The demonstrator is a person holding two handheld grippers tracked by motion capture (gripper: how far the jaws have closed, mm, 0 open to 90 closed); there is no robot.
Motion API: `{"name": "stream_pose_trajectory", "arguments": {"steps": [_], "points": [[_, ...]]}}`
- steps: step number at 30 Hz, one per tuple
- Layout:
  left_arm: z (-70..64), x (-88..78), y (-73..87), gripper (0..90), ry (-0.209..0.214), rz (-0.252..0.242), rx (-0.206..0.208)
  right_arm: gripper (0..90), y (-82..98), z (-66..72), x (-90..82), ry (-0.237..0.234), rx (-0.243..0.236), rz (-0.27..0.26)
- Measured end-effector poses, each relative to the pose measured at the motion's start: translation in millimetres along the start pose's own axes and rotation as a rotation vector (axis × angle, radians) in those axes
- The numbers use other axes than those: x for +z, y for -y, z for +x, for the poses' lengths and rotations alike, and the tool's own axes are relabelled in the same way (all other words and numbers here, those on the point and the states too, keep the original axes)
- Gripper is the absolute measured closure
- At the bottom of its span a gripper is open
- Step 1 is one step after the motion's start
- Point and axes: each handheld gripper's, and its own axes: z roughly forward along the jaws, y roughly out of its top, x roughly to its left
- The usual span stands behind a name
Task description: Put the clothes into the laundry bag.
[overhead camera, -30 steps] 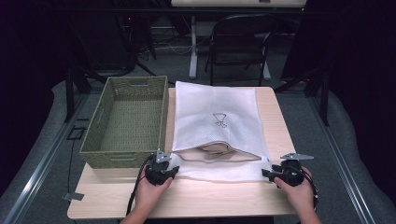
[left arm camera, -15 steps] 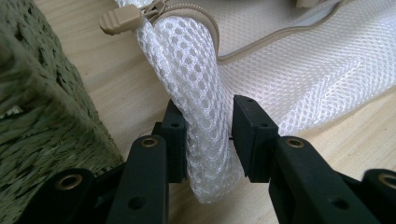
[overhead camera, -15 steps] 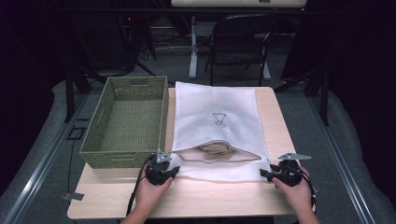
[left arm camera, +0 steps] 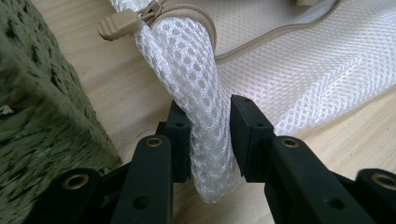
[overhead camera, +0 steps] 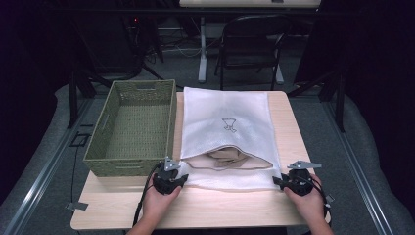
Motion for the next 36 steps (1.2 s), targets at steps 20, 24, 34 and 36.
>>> {"name": "stream_pose_trajectory", "arguments": {"steps": [20,24,34,36], "points": [[0.4,0.4,-0.1,79.2,0.014,-0.003,-0.01,79.0,-1.4,-1.8,0.2,-0.028,0.011,0.001],[0.6,0.5,-0.4,82.0,0.026,-0.001,-0.027,79.5,-1.9,-2.4,-0.8,-0.03,0.015,0.008],[-0.3,-8.1,-10.7,83.4,0.115,-0.024,-0.079,80.8,-10.5,-7.9,-12.2,-0.083,0.065,-0.005],[-0.4,-11.1,-14.0,83.4,0.126,-0.03,-0.08,80.9,-14.2,-7.4,-16.1,-0.096,0.073,-0.01]]}}
